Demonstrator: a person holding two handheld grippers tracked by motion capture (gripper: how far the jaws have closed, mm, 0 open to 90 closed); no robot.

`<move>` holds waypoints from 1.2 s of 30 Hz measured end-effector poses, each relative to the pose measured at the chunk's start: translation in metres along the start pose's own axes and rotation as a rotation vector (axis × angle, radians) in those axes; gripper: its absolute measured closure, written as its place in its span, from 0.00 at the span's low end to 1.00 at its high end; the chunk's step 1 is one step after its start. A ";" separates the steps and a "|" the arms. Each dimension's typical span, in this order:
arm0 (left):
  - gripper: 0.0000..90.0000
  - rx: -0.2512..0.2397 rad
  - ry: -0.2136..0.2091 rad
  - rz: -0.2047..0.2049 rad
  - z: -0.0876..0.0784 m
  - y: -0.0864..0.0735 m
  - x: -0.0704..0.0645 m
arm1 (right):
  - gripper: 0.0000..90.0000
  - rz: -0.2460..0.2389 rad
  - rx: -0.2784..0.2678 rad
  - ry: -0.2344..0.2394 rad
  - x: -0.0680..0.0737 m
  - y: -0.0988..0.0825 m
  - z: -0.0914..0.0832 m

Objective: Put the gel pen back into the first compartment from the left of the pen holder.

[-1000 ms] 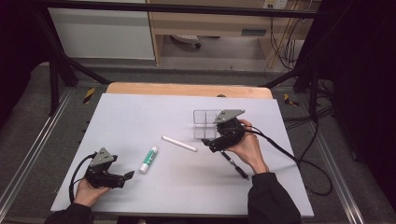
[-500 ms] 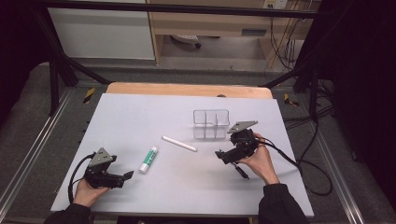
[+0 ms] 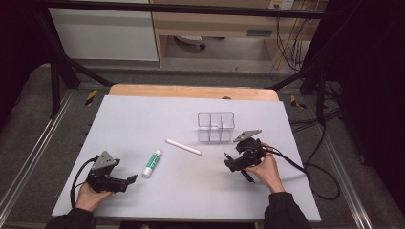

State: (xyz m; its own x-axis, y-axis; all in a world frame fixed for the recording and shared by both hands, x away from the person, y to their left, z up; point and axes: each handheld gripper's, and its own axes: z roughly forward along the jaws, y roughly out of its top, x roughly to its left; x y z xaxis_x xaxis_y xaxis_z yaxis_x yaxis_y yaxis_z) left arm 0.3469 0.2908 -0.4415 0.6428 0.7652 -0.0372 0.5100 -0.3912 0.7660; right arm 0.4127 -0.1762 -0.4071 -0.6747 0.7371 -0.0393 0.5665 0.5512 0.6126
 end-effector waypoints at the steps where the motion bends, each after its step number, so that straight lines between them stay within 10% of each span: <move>1: 0.06 0.001 0.000 -0.001 0.000 0.000 0.000 | 0.05 -0.001 0.004 -0.004 -0.001 -0.001 0.001; 19: 0.06 0.007 0.004 0.006 0.000 0.000 -0.001 | 0.33 0.031 0.042 -0.062 -0.004 -0.004 0.016; 36: 0.06 0.011 0.003 0.008 0.001 0.001 -0.002 | 0.61 0.063 0.101 0.050 -0.010 -0.004 0.025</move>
State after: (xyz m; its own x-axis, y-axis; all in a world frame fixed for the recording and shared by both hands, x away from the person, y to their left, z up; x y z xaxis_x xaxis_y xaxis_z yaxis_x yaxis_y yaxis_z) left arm 0.3469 0.2888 -0.4418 0.6455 0.7632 -0.0294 0.5112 -0.4031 0.7590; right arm 0.4287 -0.1765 -0.4289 -0.6575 0.7525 0.0380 0.6515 0.5425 0.5303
